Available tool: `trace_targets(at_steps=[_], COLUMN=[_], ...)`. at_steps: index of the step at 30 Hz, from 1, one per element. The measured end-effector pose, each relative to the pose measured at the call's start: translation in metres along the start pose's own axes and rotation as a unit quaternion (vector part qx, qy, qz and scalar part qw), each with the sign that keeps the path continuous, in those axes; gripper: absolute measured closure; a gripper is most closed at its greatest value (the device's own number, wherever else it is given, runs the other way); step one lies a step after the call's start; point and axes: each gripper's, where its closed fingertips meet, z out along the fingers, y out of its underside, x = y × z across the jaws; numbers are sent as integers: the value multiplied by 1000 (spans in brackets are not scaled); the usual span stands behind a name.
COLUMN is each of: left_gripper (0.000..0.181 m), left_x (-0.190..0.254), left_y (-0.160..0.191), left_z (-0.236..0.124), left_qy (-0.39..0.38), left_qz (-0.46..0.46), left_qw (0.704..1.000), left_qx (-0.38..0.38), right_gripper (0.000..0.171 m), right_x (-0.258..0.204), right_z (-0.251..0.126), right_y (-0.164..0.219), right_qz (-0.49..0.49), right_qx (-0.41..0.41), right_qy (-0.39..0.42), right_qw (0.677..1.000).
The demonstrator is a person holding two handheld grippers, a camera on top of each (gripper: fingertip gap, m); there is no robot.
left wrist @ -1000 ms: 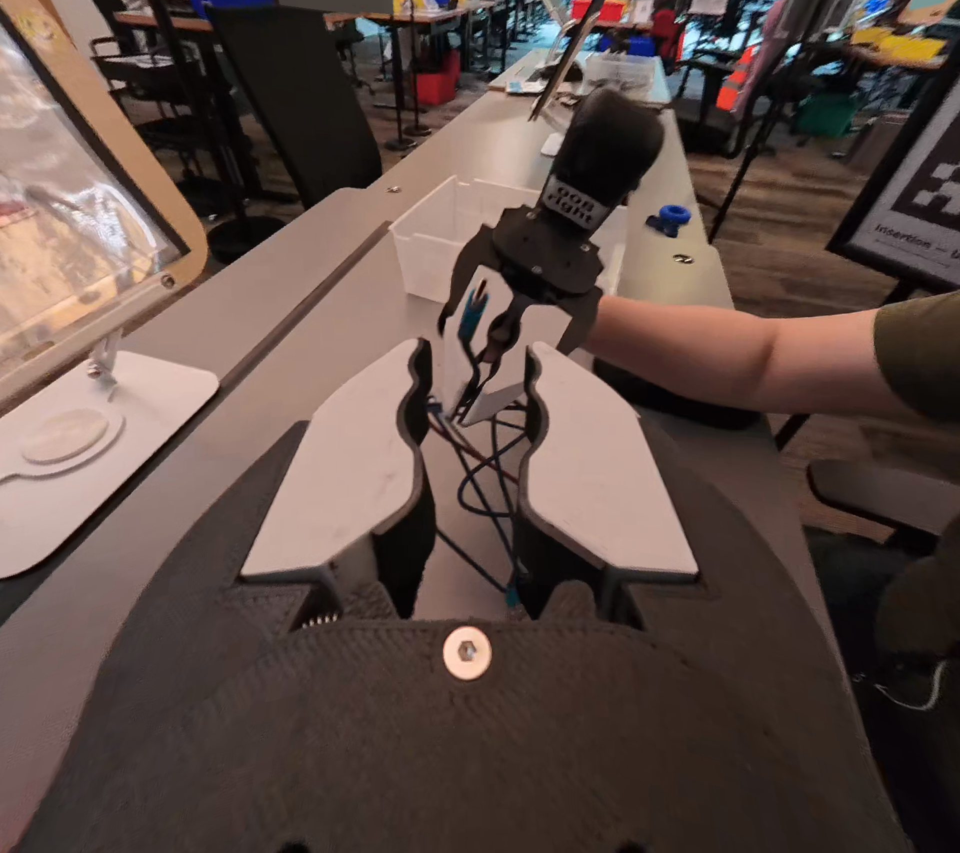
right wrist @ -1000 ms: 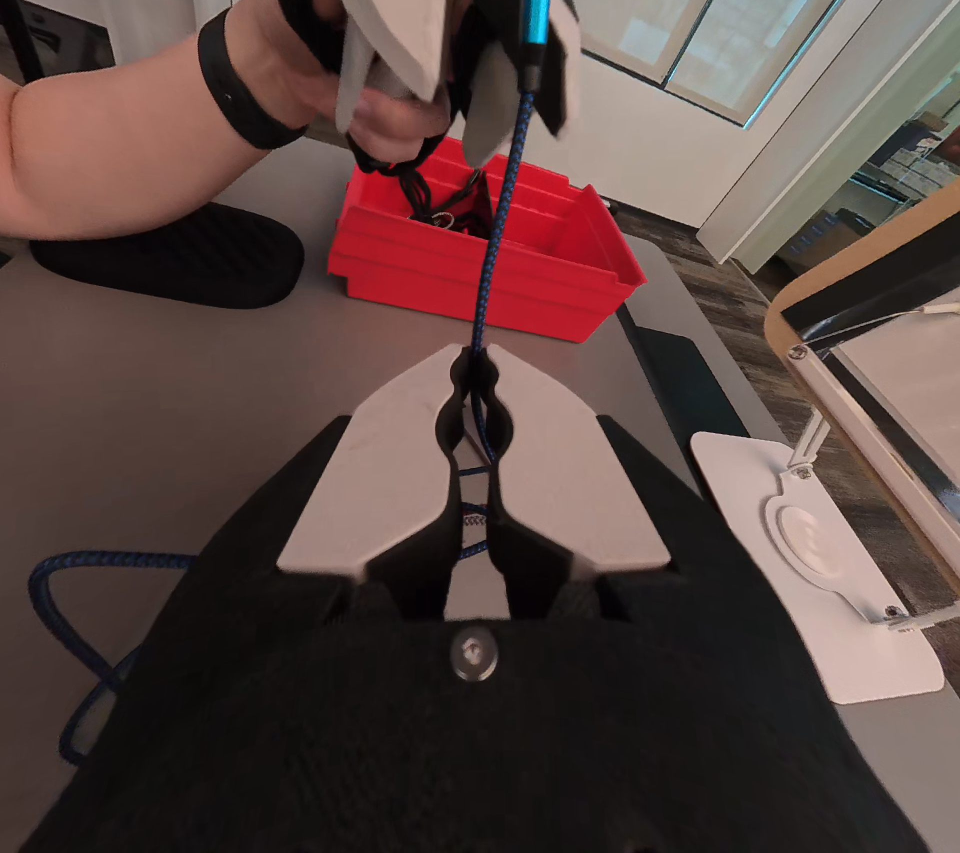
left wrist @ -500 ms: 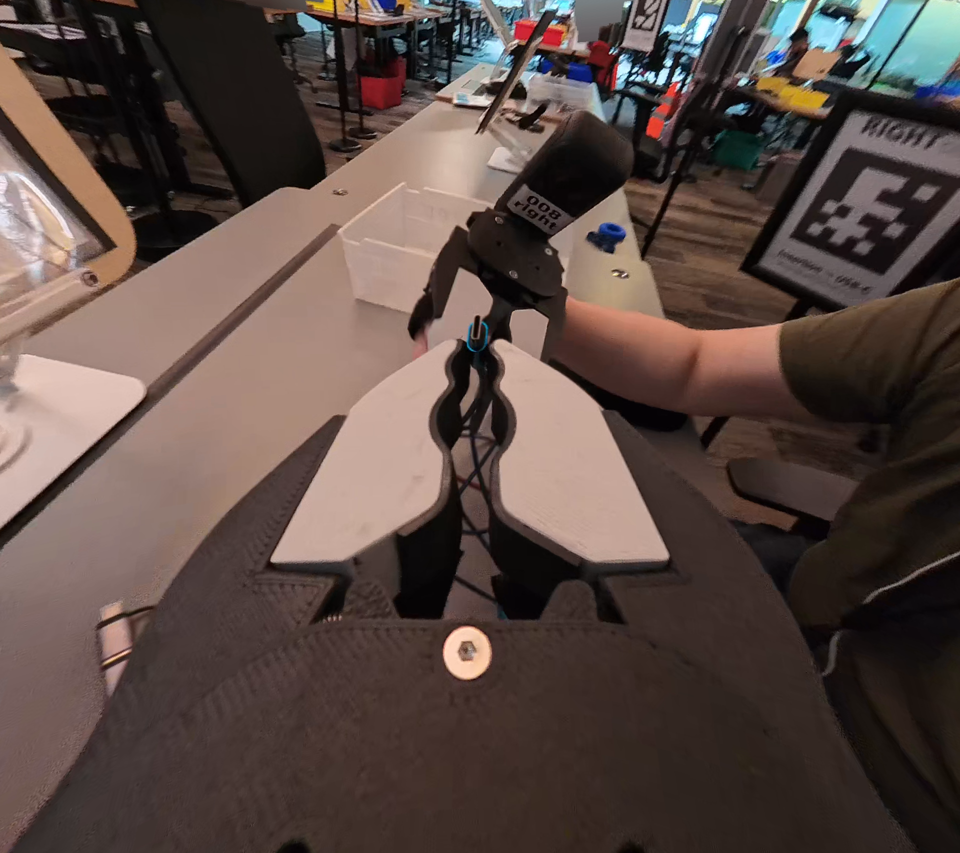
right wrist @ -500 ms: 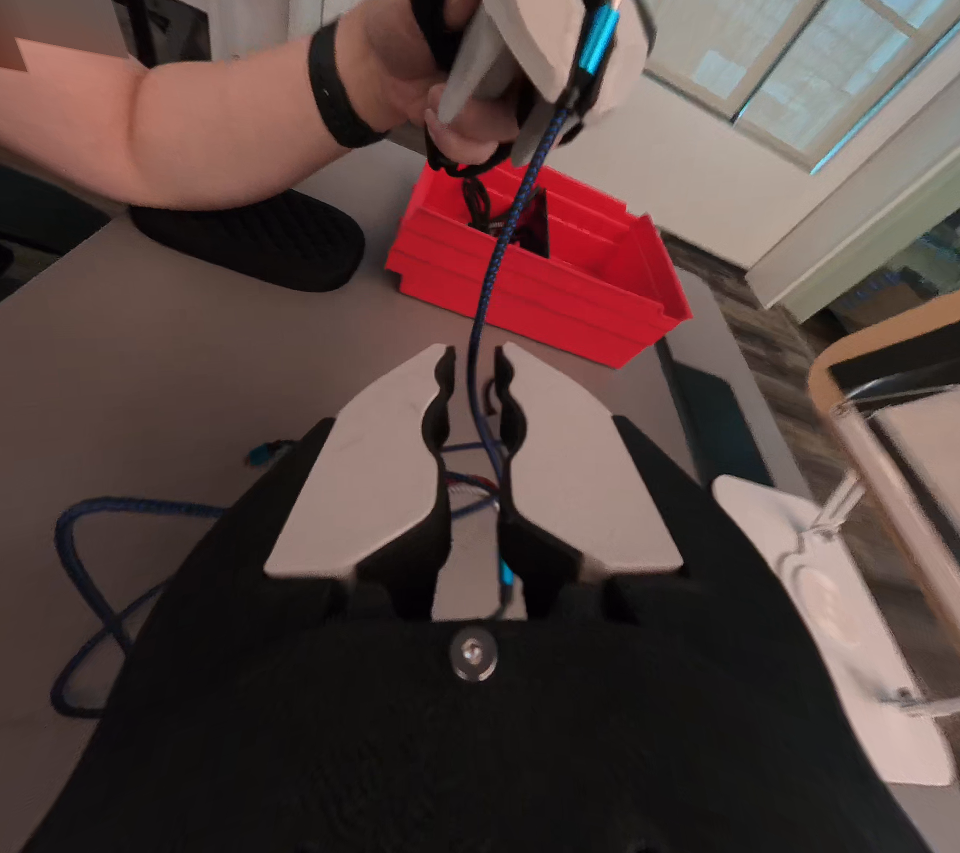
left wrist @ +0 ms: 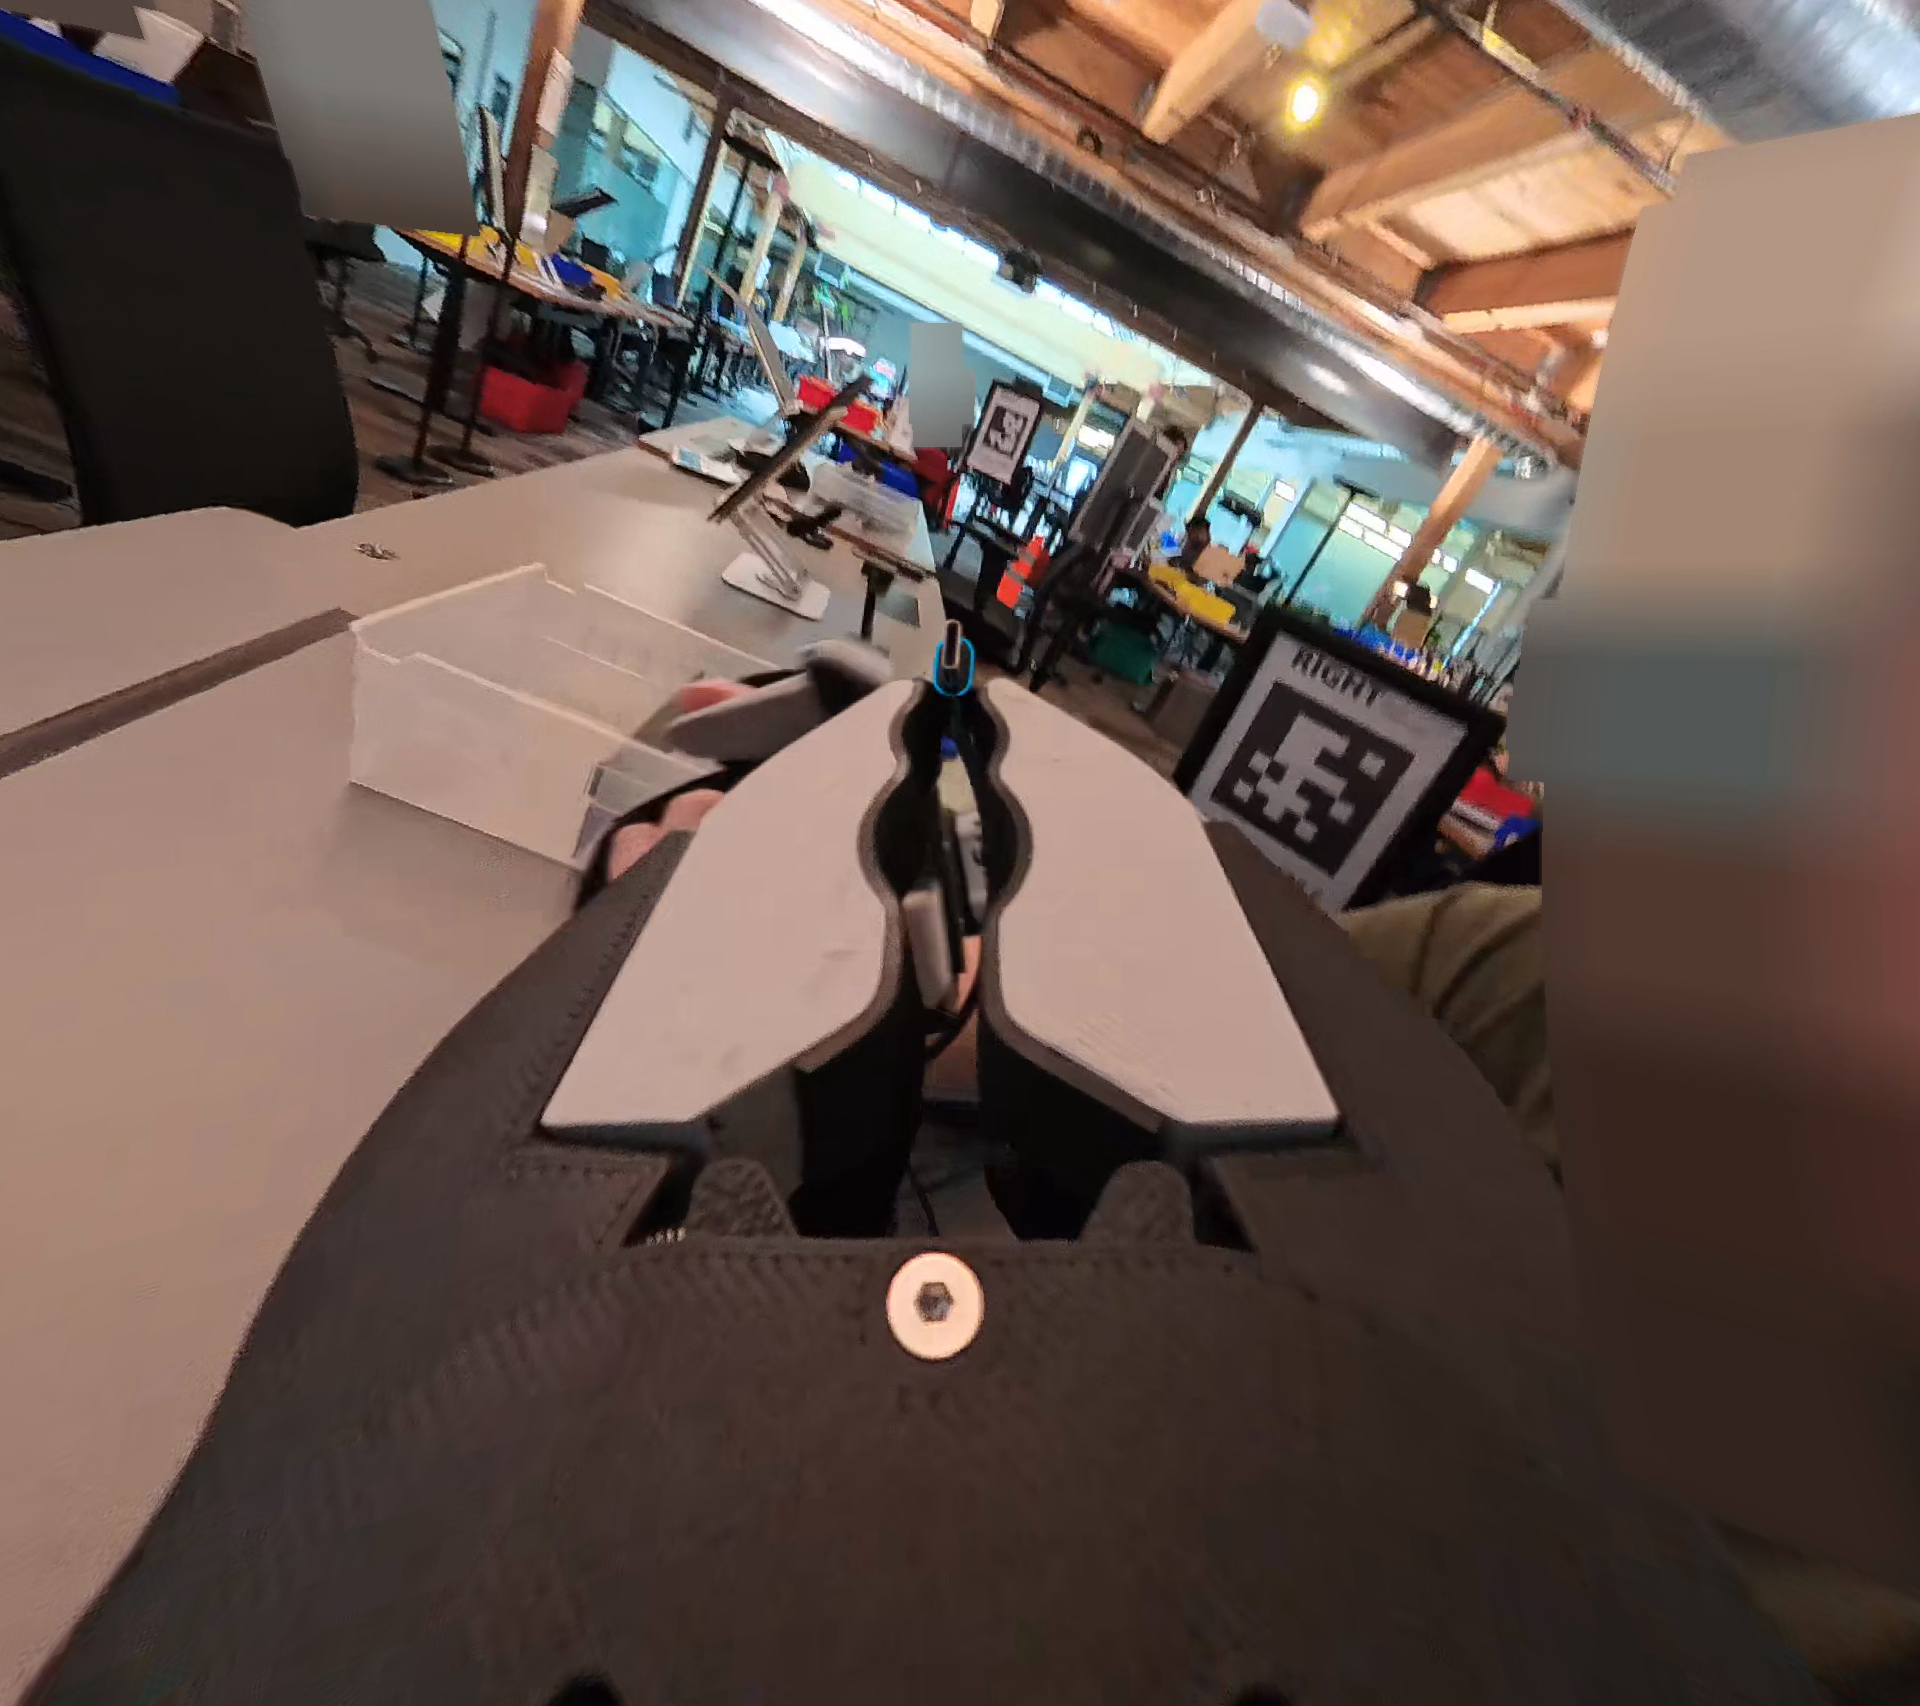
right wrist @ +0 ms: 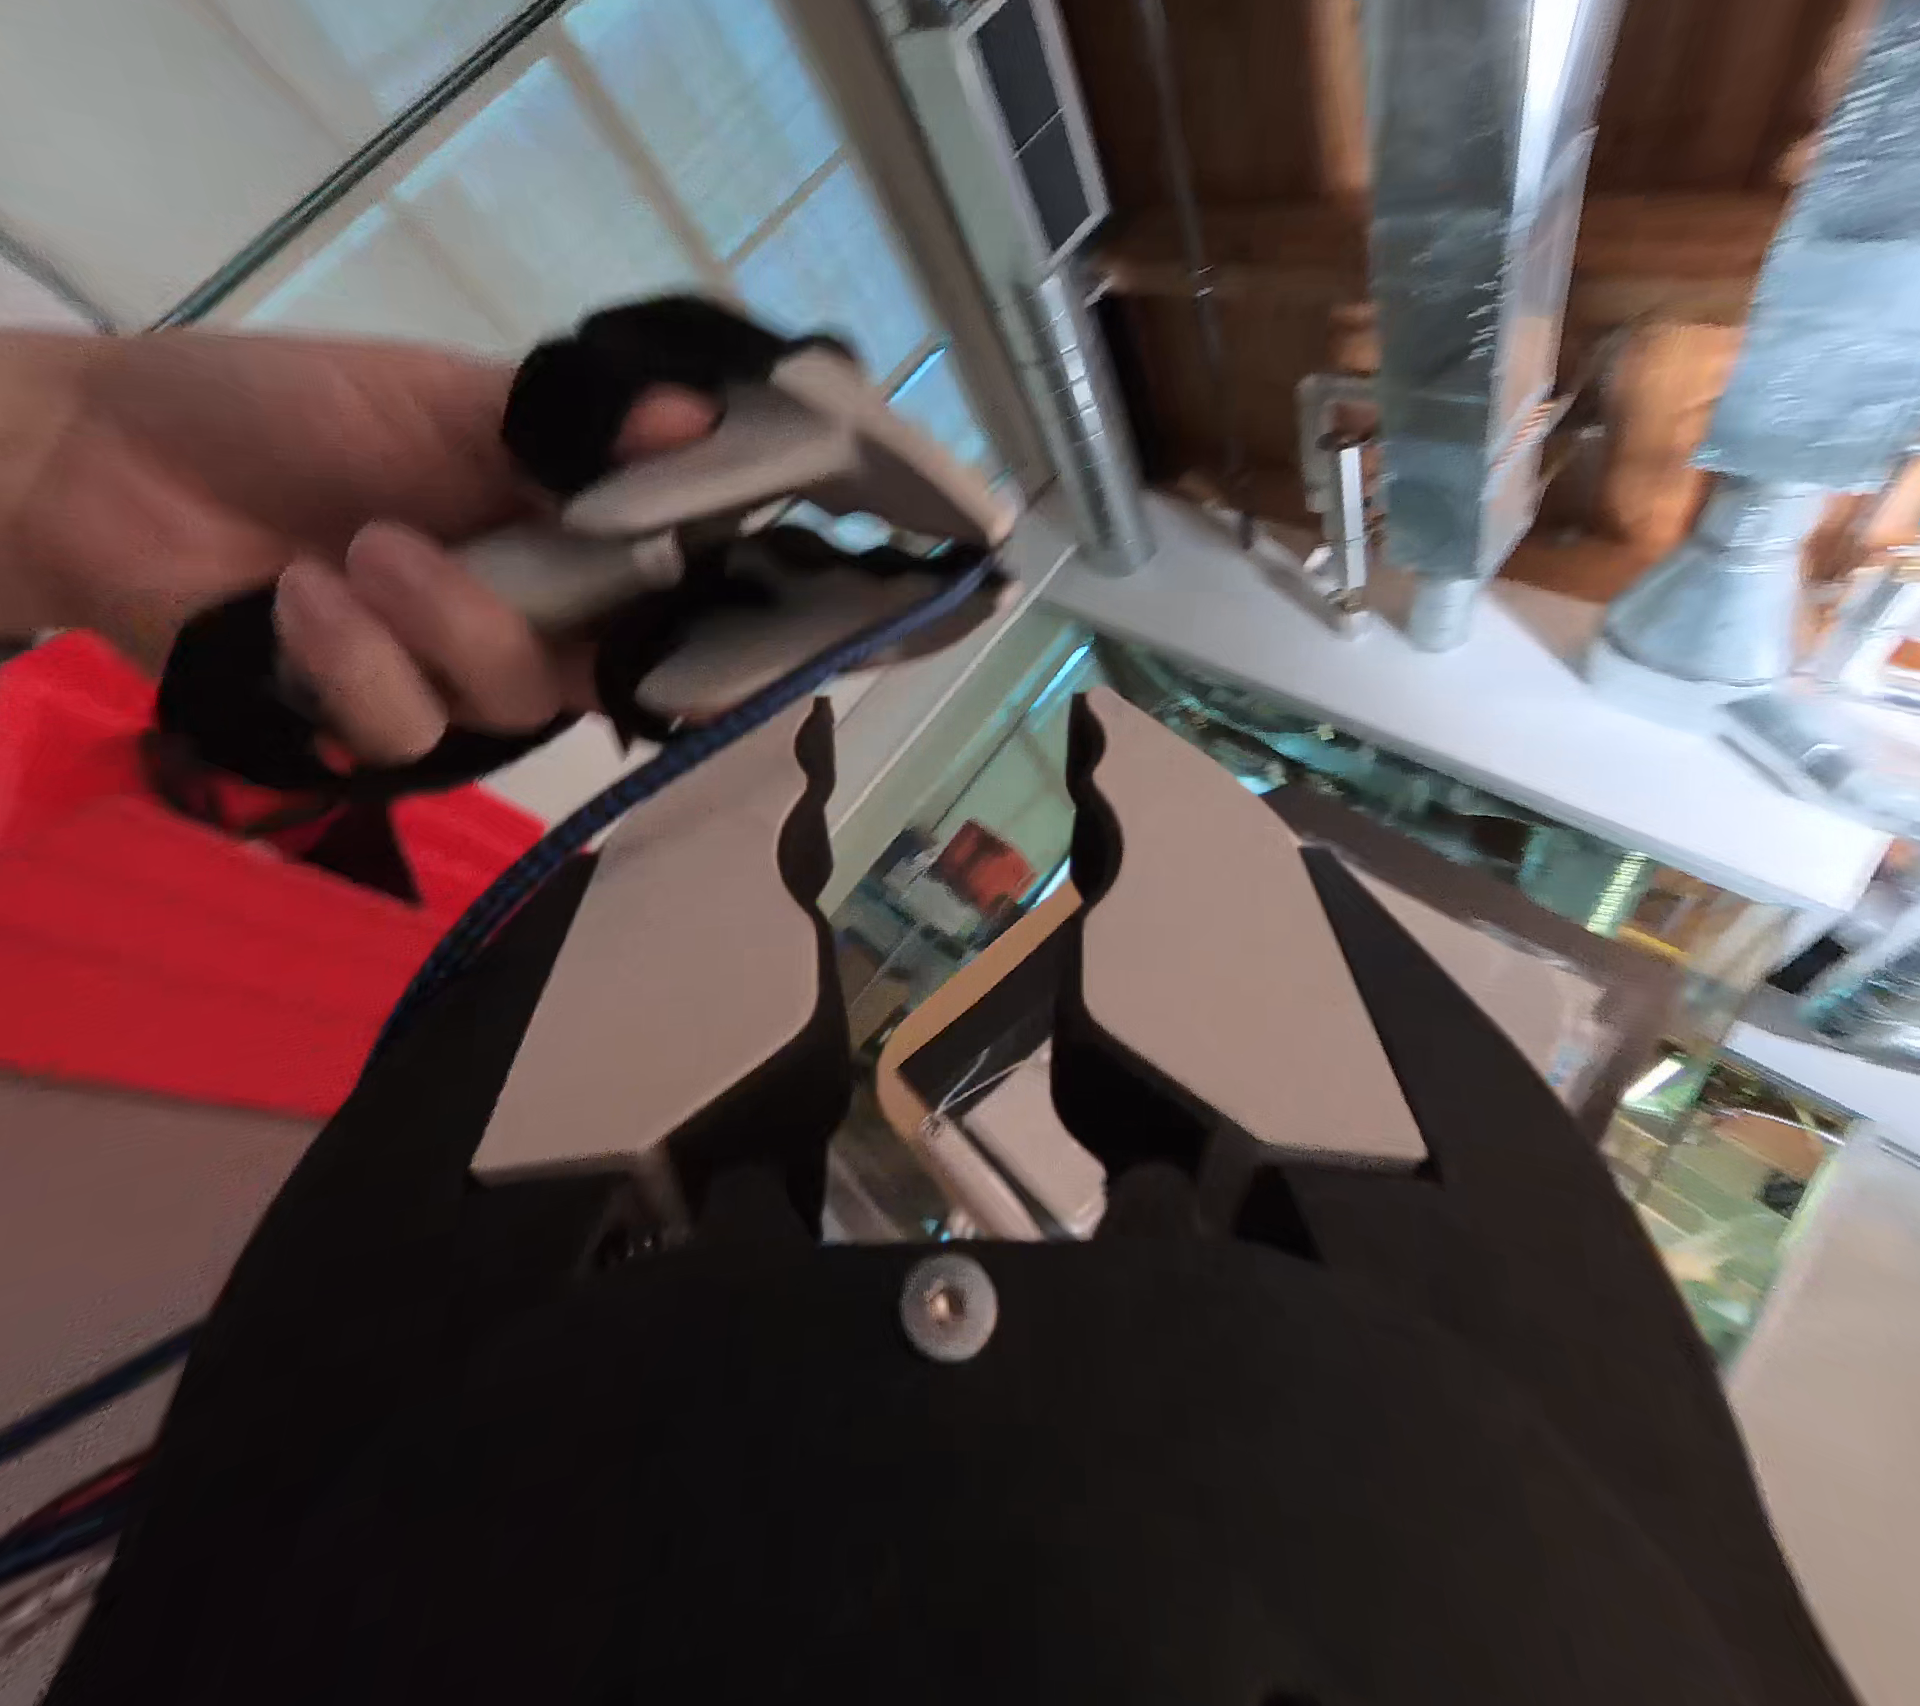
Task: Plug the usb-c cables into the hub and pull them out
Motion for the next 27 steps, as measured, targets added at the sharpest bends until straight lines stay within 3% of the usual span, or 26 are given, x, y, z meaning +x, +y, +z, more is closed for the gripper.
trace_targets(at_steps=[1,13,17,27], left_gripper=[176,176,176,176], left_x=[-5,-25,-28,-35], left_y=[-3,-6,-3,-1], left_z=[-3,-4,-2,-3], left_qy=[-1,-32,-45,-60], left_qz=[-14,-49,-50,-64], left_qw=[1000,996,996,994], left_qx=[11,65,63,68], right_gripper=[128,152,162,164], right_x=[6,8,9,8], right_z=[-1,5,6,6], right_y=[-7,-5,7,12], right_qz=[8,125,105,93], right_qx=[9,-18,-56,-70], right_qy=[18,48,68,48], right_qw=[1000,991,991,992])
